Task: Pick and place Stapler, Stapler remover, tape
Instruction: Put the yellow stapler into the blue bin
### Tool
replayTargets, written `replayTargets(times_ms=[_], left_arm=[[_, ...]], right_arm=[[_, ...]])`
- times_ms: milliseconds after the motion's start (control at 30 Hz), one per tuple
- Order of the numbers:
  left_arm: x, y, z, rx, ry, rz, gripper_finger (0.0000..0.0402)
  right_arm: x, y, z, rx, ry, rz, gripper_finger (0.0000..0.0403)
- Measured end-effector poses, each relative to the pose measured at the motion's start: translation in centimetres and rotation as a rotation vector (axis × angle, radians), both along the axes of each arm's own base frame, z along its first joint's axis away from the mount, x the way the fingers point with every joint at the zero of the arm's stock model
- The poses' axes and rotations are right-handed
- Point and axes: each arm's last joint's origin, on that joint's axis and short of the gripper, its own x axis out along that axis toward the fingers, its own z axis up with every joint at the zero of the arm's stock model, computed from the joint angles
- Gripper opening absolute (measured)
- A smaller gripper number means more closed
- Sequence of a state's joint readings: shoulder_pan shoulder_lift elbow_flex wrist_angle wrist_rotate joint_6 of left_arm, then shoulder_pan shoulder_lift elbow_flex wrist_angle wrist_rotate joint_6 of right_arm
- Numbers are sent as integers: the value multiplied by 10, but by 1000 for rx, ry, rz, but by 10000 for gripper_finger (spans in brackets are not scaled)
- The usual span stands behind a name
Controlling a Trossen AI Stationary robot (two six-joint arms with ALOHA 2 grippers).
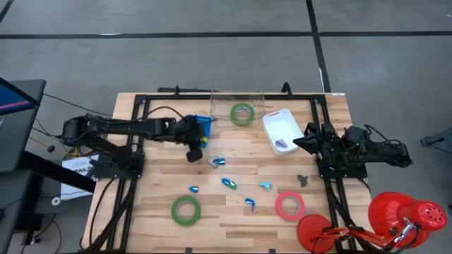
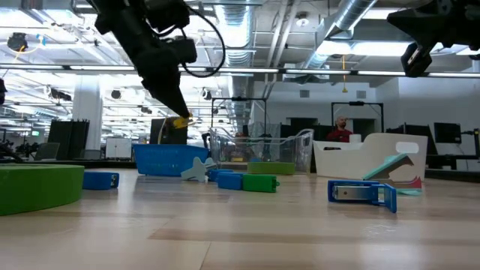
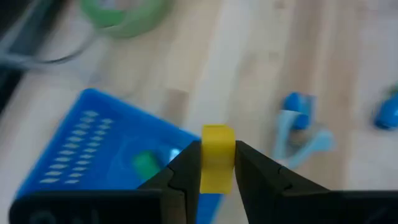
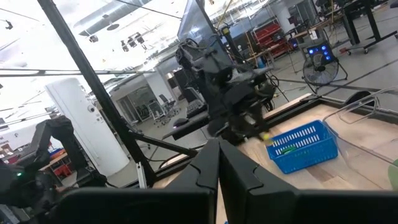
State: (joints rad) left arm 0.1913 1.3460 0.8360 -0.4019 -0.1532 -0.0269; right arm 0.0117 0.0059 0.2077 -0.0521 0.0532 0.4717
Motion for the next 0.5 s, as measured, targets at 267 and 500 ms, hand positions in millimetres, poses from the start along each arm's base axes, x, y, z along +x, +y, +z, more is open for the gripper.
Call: replayTargets(times_ms=[267, 500], left_arm=[[-12, 41, 0, 4, 0, 165, 85], [-22, 63, 0, 5, -3, 257, 85]], right_arm=[[0, 0, 0, 0, 0, 0, 1], [0, 0, 0, 0, 0, 0, 1]])
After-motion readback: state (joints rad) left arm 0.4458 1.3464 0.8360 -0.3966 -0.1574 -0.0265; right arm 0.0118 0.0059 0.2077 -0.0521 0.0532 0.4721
